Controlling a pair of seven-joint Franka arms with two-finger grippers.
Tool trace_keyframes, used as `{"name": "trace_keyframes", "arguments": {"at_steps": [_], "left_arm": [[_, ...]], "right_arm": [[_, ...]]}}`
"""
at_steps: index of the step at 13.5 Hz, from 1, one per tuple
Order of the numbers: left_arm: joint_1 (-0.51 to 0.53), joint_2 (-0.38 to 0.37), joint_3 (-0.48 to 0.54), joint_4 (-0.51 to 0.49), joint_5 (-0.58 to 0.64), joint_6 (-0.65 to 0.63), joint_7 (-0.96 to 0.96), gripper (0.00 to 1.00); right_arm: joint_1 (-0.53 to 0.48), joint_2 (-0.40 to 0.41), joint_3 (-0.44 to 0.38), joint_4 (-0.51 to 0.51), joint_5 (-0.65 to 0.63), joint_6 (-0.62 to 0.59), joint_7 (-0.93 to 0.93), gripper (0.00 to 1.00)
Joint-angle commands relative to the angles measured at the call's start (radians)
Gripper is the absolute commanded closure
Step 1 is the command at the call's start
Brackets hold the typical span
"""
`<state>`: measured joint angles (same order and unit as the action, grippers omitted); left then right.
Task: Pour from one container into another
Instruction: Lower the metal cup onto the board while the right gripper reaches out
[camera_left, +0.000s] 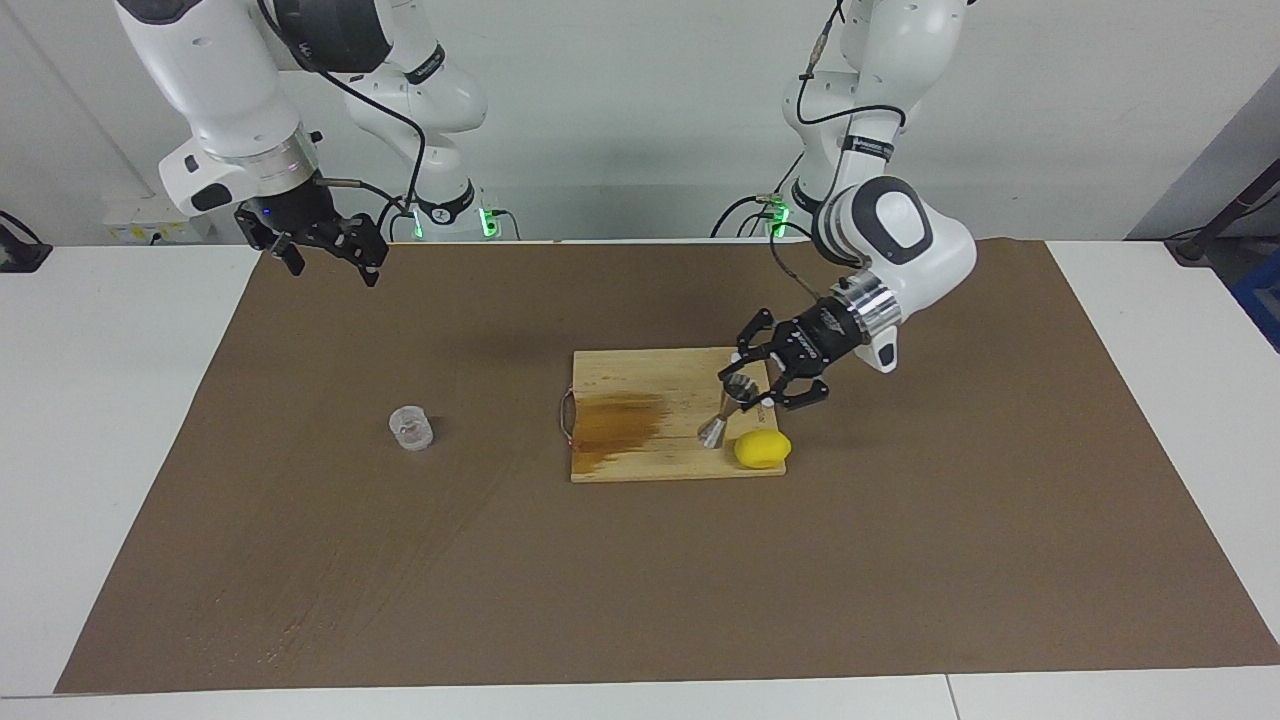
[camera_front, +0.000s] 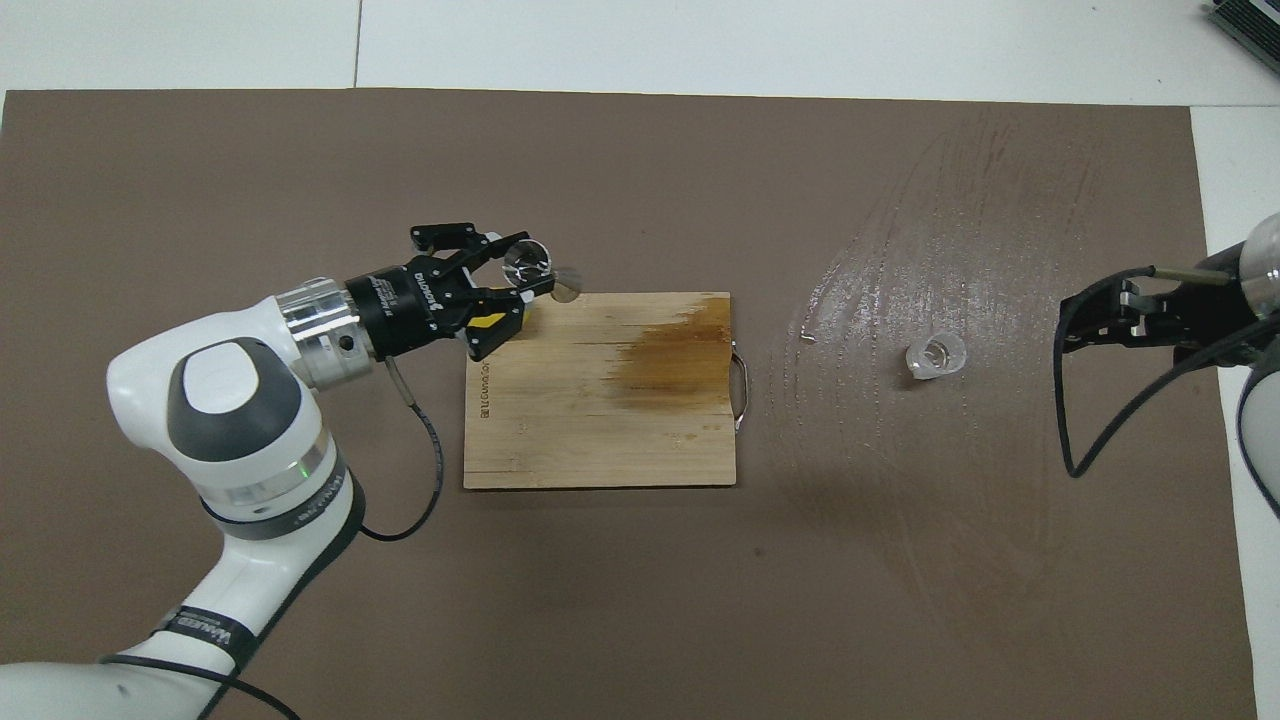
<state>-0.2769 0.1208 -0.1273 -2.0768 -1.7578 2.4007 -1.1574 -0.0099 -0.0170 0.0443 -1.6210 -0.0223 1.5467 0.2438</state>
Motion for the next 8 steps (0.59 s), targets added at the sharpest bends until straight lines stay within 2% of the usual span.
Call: {"name": "trace_keyframes", "arguments": {"at_steps": [1,4,6,8], "left_arm": [[-0.166,0.019,0.018,0.017,-0.055,0.153,0.024,1.00],[-0.241,0.042,0.018,0.027,-0.057,0.228,0.027,1.00],[-0.293,0.082,0.018,0.053,-0.057,0.311,0.025,1.00],[-0.312,0.127,0.018,0.093,-0.058,0.327,0.027,1.00]], "right_arm": [[-0.027,-0.015,0.008,-0.026,-0.007,0.061,-0.005,0.01],[-0.035,0.017,0.008,-0.030,-0.004,0.105,0.226,0.01],[-0.047,0.046,0.008,-0.030,0.054,0.131,0.409,0.01],[-0.071,0.074,0.008,-0.049,0.146,0.171,0.591,0.01]]}}
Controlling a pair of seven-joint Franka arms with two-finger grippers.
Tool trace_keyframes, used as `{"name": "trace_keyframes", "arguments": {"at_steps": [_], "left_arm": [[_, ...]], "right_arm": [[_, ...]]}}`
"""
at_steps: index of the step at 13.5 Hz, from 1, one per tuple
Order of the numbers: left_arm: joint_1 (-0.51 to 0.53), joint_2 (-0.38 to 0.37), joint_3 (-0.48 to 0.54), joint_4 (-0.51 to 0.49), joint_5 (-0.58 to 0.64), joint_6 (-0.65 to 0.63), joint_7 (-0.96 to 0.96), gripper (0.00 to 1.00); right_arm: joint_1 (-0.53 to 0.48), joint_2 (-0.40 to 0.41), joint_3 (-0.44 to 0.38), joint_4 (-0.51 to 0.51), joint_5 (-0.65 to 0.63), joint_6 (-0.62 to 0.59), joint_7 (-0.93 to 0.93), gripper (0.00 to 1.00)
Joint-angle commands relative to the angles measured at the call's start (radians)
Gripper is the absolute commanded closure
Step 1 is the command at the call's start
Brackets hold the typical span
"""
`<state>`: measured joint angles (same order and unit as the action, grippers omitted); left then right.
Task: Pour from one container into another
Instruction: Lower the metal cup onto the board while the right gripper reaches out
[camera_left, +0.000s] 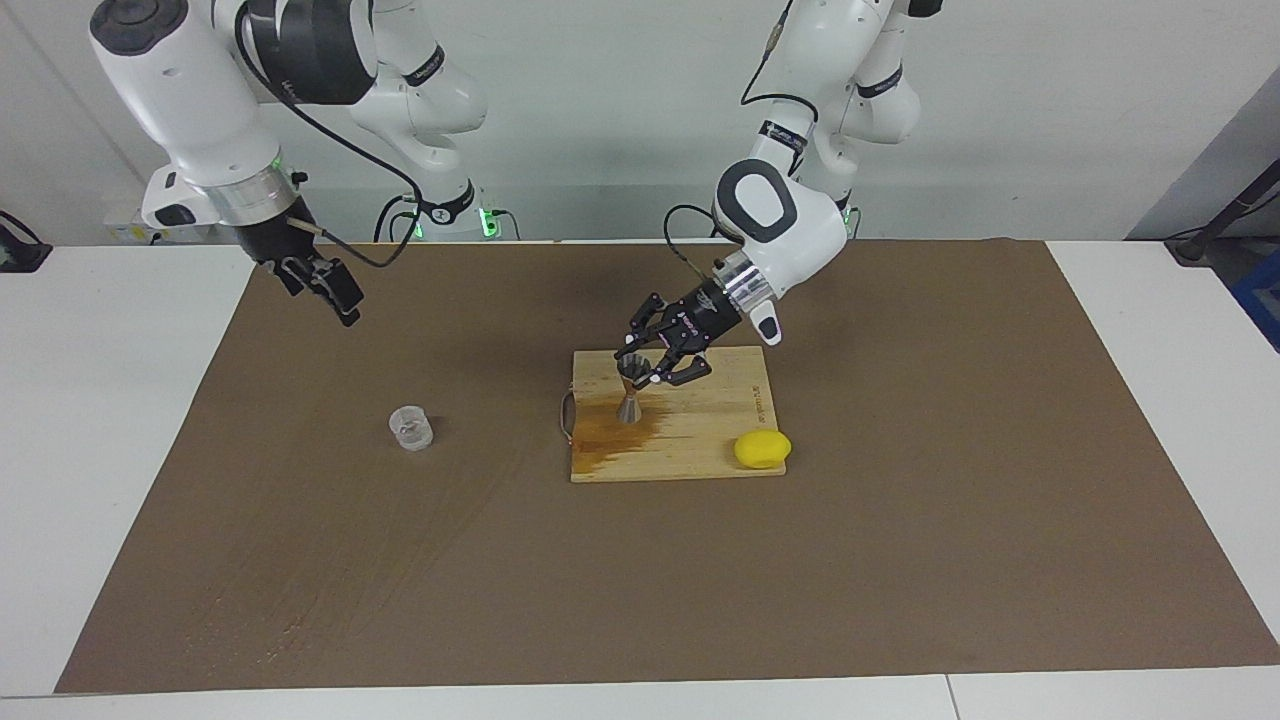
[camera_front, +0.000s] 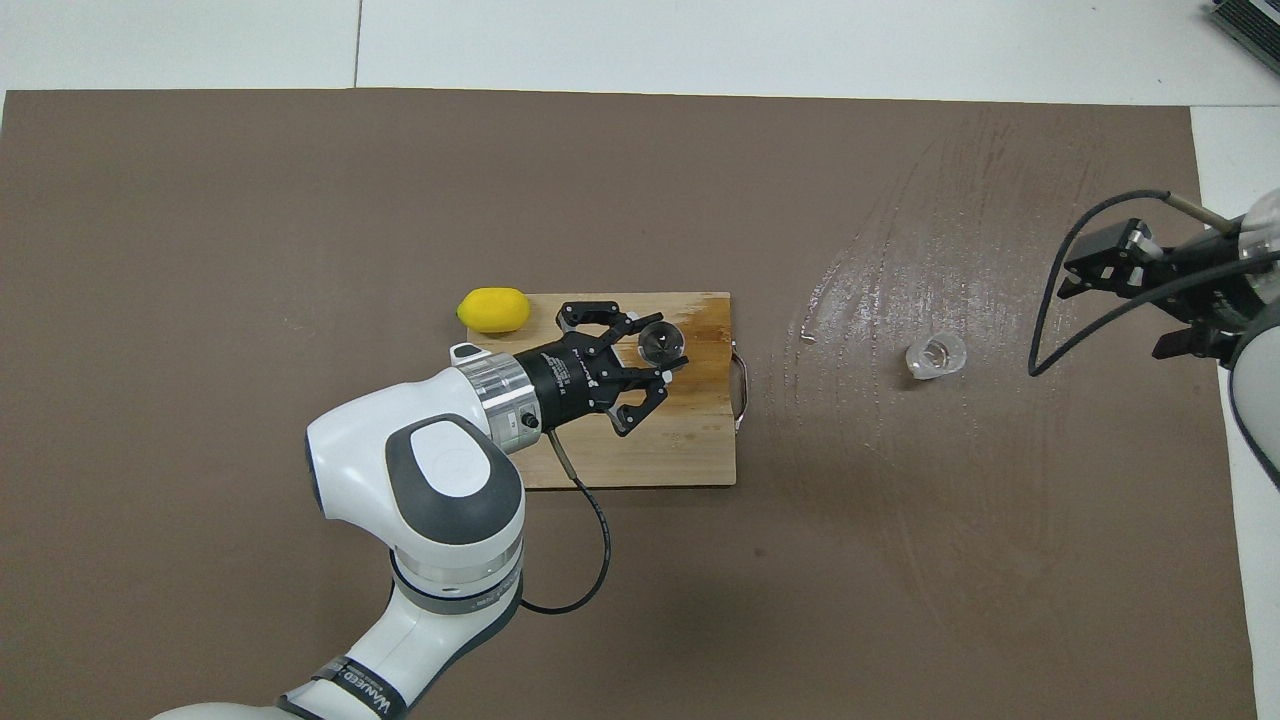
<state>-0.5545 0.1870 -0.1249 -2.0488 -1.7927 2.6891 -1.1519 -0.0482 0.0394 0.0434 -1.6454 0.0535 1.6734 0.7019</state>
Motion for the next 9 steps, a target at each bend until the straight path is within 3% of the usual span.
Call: {"name": "trace_keyframes", "arguments": {"at_steps": [1,4,9], "left_arm": [[-0.041,0.075,0.016,0.079,-0.024,0.040,0.021,1.00],[-0.062,0.143,0.017,0.133,-0.025,0.058,0.021,1.00],[-0.071,0.155,0.021,0.144,-0.024,0.071,0.021,1.00]], "right_arm": [[-0.033,0.019,0.009,-0.060,0.100,0.078,0.237,0.01],[-0.076,0.103,0.007,-0.073,0.216,0.115,0.381,0.01],[-0.148,0.169,0.007,-0.210,0.351,0.227,0.341,0.00]]}}
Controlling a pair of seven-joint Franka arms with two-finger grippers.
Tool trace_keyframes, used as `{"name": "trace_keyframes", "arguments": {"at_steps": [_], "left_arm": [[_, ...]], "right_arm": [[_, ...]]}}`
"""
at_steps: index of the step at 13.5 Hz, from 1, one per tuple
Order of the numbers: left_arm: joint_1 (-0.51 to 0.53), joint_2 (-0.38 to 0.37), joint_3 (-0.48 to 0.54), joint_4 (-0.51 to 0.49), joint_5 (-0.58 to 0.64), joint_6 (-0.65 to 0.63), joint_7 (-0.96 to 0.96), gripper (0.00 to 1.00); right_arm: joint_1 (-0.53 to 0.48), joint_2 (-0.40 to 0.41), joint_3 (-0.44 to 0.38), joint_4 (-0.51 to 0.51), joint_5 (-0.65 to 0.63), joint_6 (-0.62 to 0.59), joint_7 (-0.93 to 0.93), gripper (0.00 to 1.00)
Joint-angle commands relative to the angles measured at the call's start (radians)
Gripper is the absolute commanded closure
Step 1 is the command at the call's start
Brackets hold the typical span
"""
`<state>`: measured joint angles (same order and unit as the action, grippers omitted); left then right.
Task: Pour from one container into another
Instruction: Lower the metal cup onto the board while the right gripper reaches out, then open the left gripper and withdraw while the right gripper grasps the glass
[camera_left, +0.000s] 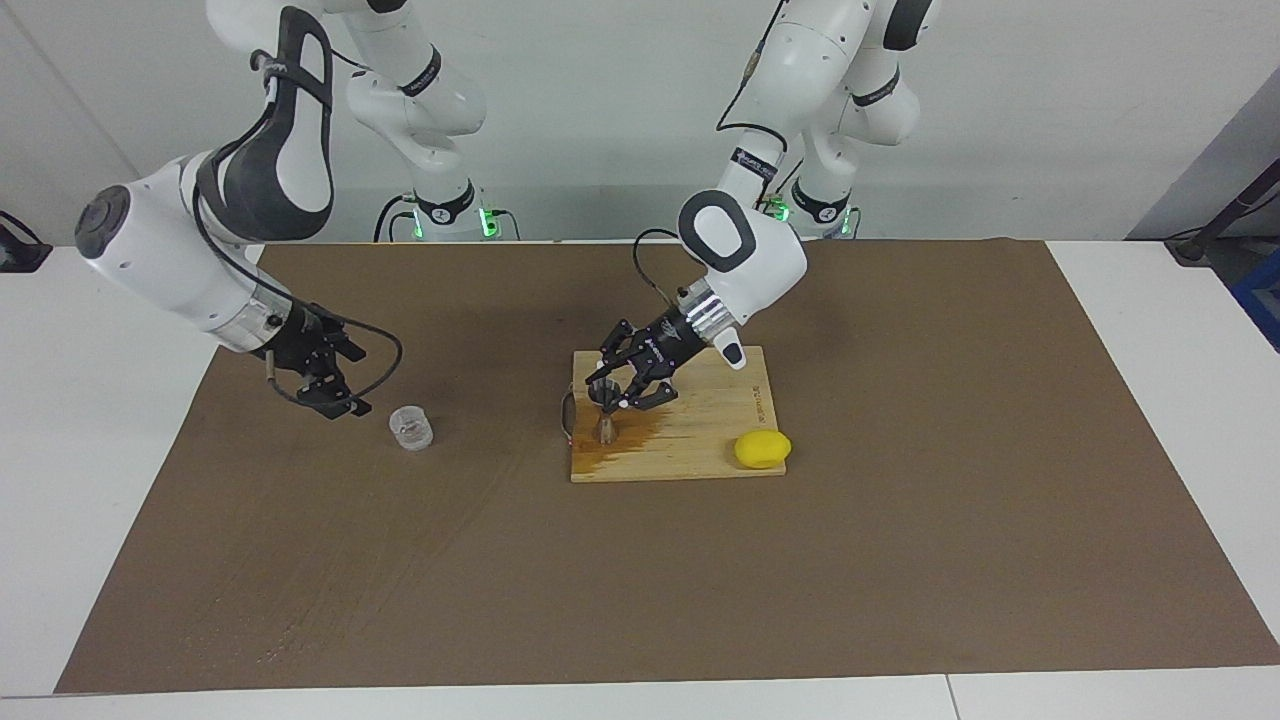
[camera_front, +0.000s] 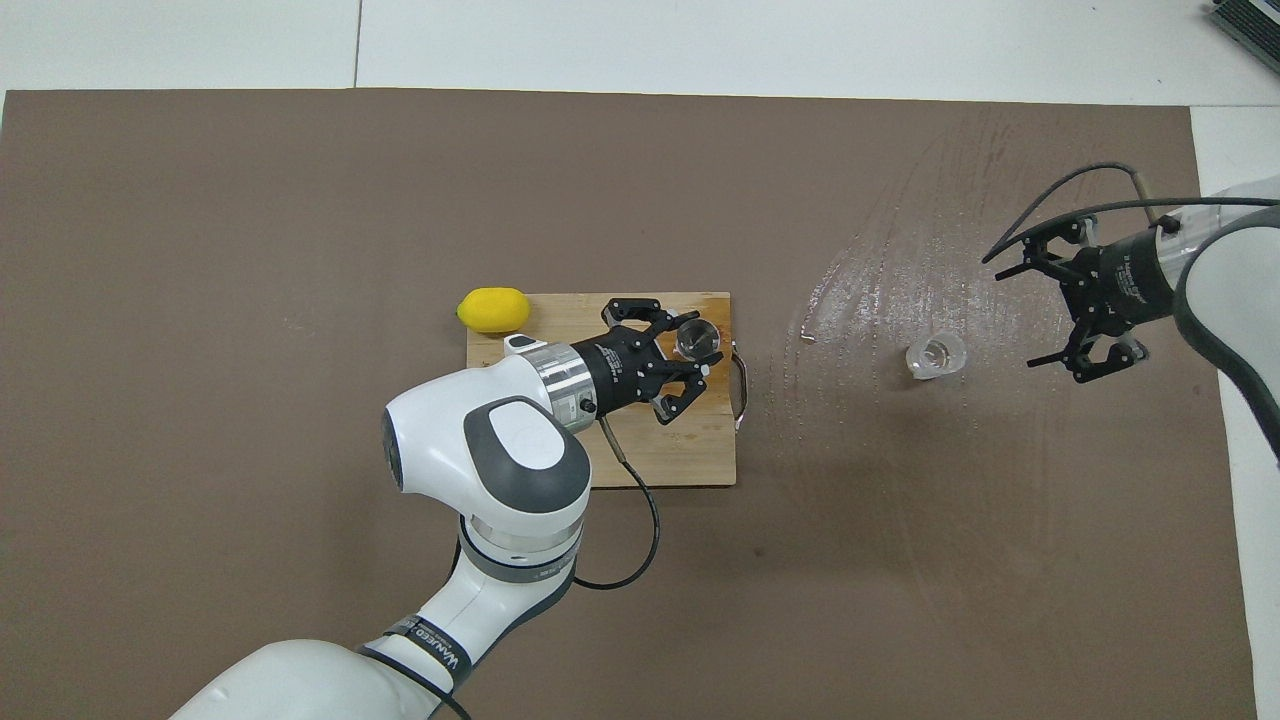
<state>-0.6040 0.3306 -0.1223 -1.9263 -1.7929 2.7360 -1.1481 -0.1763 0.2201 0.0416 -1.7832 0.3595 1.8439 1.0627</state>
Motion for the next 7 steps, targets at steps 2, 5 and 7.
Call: {"name": "trace_keyframes", "arguments": {"at_steps": [2,5,7], "left_arm": [[-0.020,0.012,0.018,0.020,-0.025,0.028,0.015,0.01],[-0.020,0.008,0.018,0.020,-0.028,0.030,0.015,0.00],[-0.016,-0.028,0.018,0.020,-0.036,0.027,0.011,0.00]], "right_arm": [[-0.046,0.010,0.009,-0.107,0.091,0.106,-0.026,0.00],[-0.068,0.022,0.009,-0.159,0.122,0.173,-0.027,0.00],[-0.071,0.071,0.009,-0.151,0.125,0.178,-0.046,0.00]]}}
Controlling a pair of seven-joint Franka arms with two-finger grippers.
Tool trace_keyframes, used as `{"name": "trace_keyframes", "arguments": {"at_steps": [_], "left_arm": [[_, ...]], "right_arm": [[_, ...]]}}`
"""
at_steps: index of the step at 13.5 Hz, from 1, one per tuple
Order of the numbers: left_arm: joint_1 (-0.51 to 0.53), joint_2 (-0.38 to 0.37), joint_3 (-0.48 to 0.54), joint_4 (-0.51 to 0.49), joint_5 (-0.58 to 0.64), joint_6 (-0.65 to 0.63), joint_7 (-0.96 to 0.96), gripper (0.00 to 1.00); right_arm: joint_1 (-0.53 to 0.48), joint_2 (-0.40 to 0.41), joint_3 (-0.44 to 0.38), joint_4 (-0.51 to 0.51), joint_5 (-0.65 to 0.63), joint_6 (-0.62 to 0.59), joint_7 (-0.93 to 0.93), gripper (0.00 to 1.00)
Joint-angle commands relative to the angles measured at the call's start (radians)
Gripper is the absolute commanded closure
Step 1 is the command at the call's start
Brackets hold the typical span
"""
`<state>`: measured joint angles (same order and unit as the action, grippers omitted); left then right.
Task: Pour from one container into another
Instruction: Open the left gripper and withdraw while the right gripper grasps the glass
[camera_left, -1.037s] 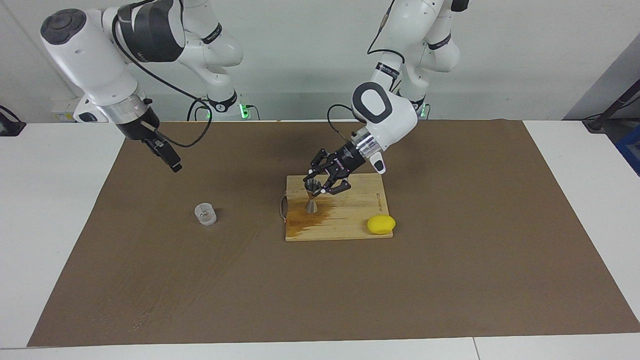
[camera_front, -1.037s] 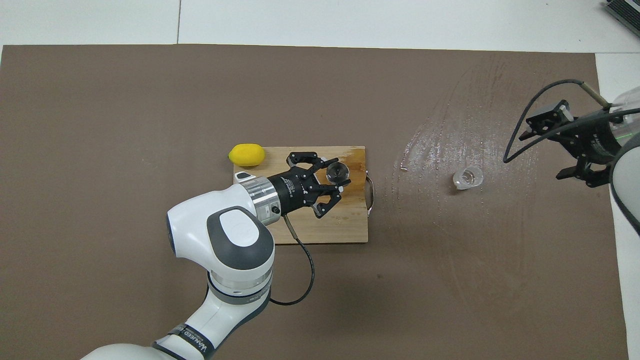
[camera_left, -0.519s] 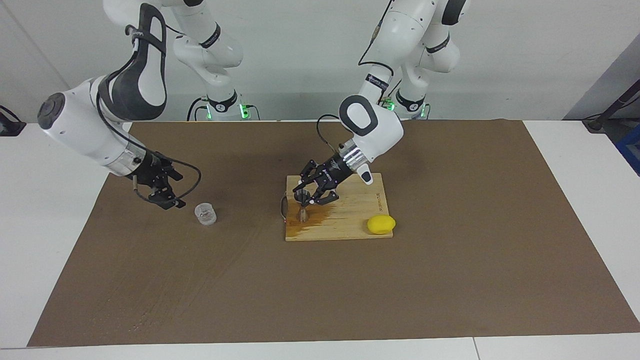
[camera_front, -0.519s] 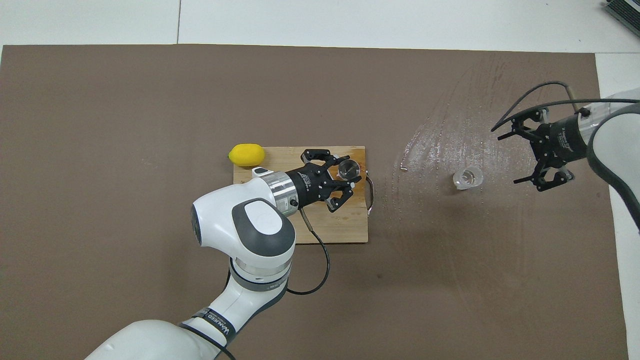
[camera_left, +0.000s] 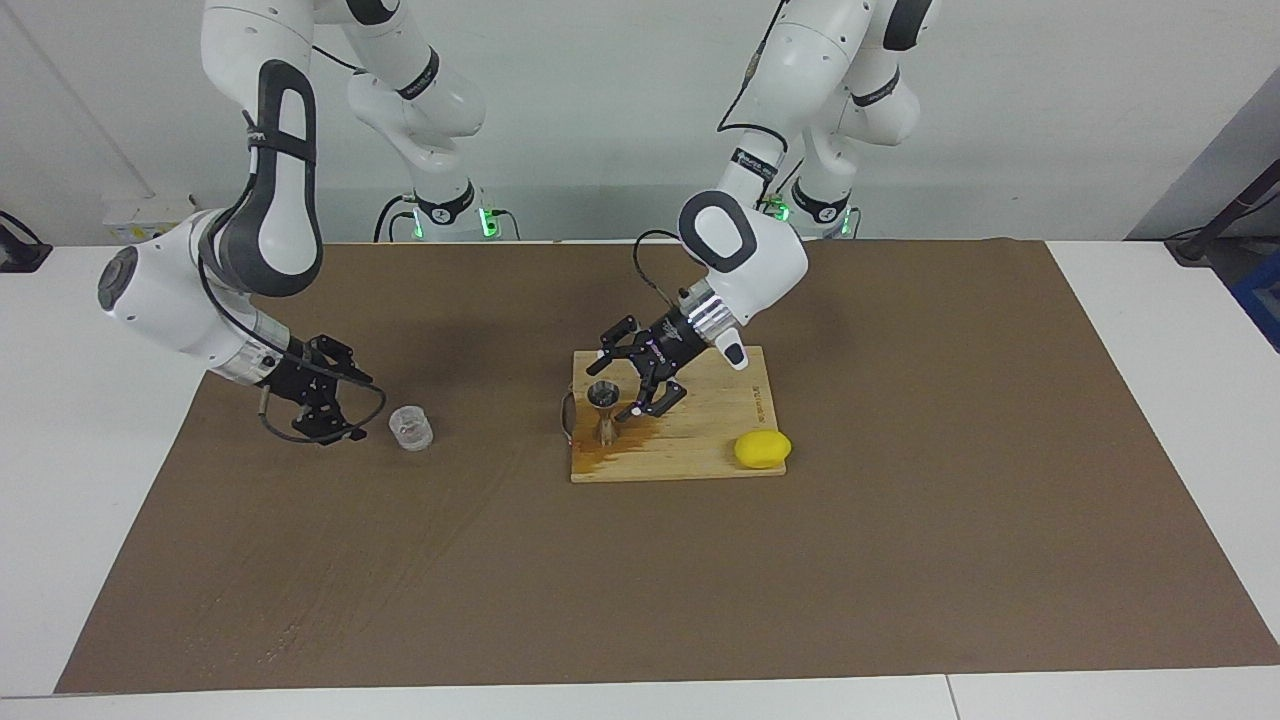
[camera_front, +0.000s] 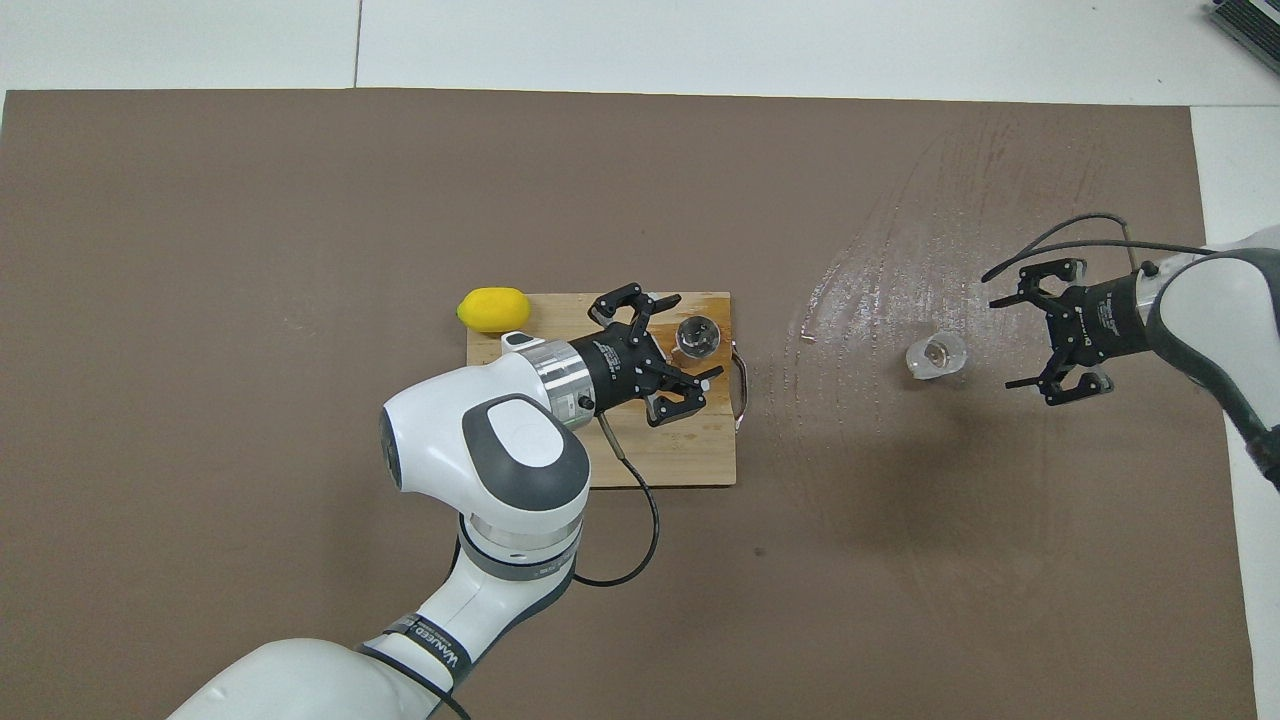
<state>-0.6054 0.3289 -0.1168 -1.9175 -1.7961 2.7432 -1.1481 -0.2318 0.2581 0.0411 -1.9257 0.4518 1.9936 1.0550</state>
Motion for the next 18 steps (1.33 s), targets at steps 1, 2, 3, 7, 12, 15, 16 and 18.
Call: {"name": "trace_keyframes", "arguments": {"at_steps": [1,2,3,7,12,15,16,18], "left_arm": [[-0.008,-0.049,0.011,0.003,-0.032,0.018,0.008,0.00],[-0.004,-0.073,0.012,0.002,-0.031,0.018,0.002,0.00],[-0.002,-0.091,0.019,0.000,-0.029,0.023,-0.001,0.00],[0.094,-0.128,0.031,0.012,0.221,0.061,-0.001,0.00],[0.251,-0.139,0.028,0.073,0.853,0.062,-0.001,0.00],[0.324,-0.140,0.028,0.112,1.226,0.020,0.001,0.00],[0.349,-0.142,0.028,0.124,1.364,-0.058,0.011,0.00],[0.383,-0.146,0.028,0.165,1.594,-0.263,0.013,0.00]], "right_arm": [[-0.024,0.056,0.011,-0.006,0.054,0.036,-0.059,0.00],[-0.033,0.076,0.010,-0.006,0.095,0.040,-0.100,0.00],[-0.035,0.096,0.010,-0.004,0.105,0.042,-0.125,0.00],[-0.015,0.139,0.011,-0.006,0.146,0.079,-0.136,0.00],[0.016,0.132,0.014,-0.033,0.185,0.074,-0.135,0.01],[0.025,0.129,0.016,-0.042,0.196,0.077,-0.135,0.05],[0.025,0.129,0.016,-0.042,0.196,0.077,-0.135,0.07],[0.023,0.129,0.016,-0.042,0.196,0.073,-0.135,0.13]]}}
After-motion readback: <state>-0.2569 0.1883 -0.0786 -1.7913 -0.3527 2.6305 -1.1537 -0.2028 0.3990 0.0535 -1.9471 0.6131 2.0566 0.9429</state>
